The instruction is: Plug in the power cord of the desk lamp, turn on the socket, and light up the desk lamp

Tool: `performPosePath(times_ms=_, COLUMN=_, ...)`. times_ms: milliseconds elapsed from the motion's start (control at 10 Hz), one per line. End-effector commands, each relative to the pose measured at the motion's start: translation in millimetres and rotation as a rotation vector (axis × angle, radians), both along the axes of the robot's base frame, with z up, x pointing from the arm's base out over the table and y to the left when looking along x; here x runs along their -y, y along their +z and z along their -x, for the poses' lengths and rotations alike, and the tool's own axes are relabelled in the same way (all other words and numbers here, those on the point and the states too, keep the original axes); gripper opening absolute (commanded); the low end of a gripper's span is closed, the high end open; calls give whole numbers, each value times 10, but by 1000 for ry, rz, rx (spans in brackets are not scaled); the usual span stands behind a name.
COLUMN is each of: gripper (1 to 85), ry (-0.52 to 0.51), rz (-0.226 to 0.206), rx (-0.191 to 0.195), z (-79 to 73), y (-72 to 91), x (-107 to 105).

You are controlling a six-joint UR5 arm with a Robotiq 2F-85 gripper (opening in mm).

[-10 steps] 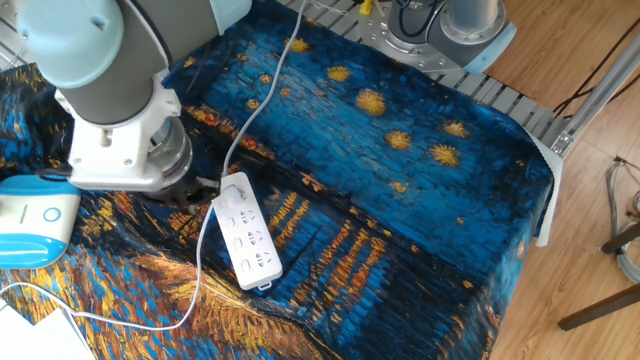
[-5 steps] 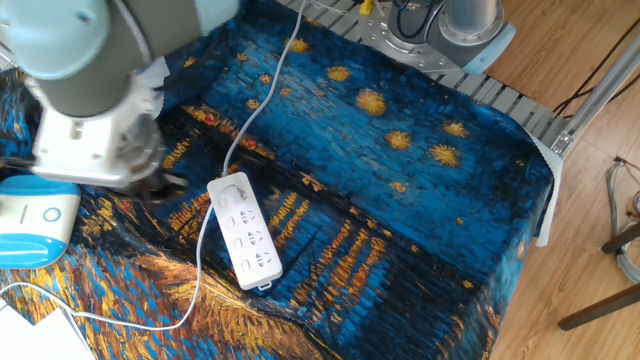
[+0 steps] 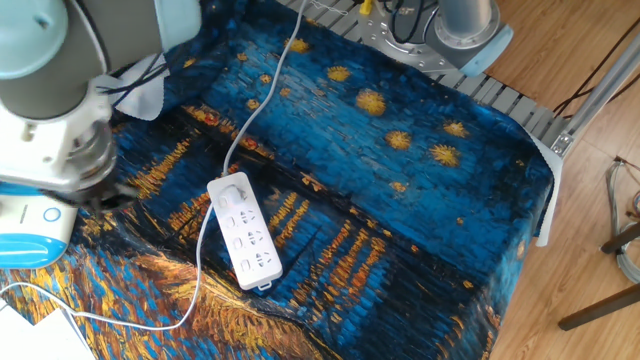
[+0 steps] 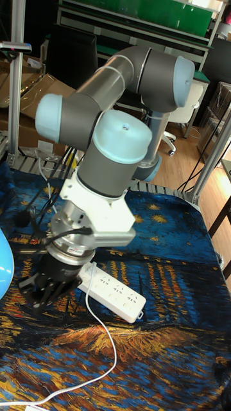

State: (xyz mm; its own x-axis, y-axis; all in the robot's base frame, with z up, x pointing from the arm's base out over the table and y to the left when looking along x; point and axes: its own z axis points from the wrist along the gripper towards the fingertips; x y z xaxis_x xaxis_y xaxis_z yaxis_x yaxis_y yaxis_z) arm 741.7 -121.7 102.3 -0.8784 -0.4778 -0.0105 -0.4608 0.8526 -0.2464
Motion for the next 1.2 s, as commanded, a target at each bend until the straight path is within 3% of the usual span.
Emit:
performPosePath(times_ms=0, gripper=13, ry=-169, rz=-13, rx=94, z=-99, y=-4, x=172)
performPosePath(times_ms=100, gripper=13, ry=-175, rz=12, rx=120, z=-72, y=12, x=227)
performPosePath(times_ms=200, gripper=13, ry=-183, rz=39, rx=114, z=15, y=-4, x=277)
performPosePath(times_ms=300, gripper=13, ry=-164, rz=83, rx=150, z=-85, y=46, x=374)
performPosePath(times_ms=400, gripper=13, ry=-151, rz=91, rx=168, z=-162, y=52, x=428)
performPosePath(times_ms=500, gripper=13, ry=-123, rz=53, rx=166, z=-198, y=18, x=346)
performPosePath(times_ms=600, gripper=13, ry=-87, rz=-17, rx=112, z=-100, y=-59, x=150)
performPosePath(times_ms=700, gripper=13, ry=-65, rz=35, rx=107, z=-96, y=-31, x=268)
performPosePath(times_ms=800, gripper=13, ry=-58, rz=120, rx=138, z=-166, y=52, x=473)
performPosePath(times_ms=900, gripper=13, ry=-60, rz=154, rx=162, z=-216, y=99, x=558)
performPosePath(times_ms=1100, gripper=13, ry=-79, rz=86, rx=110, z=-88, y=7, x=399)
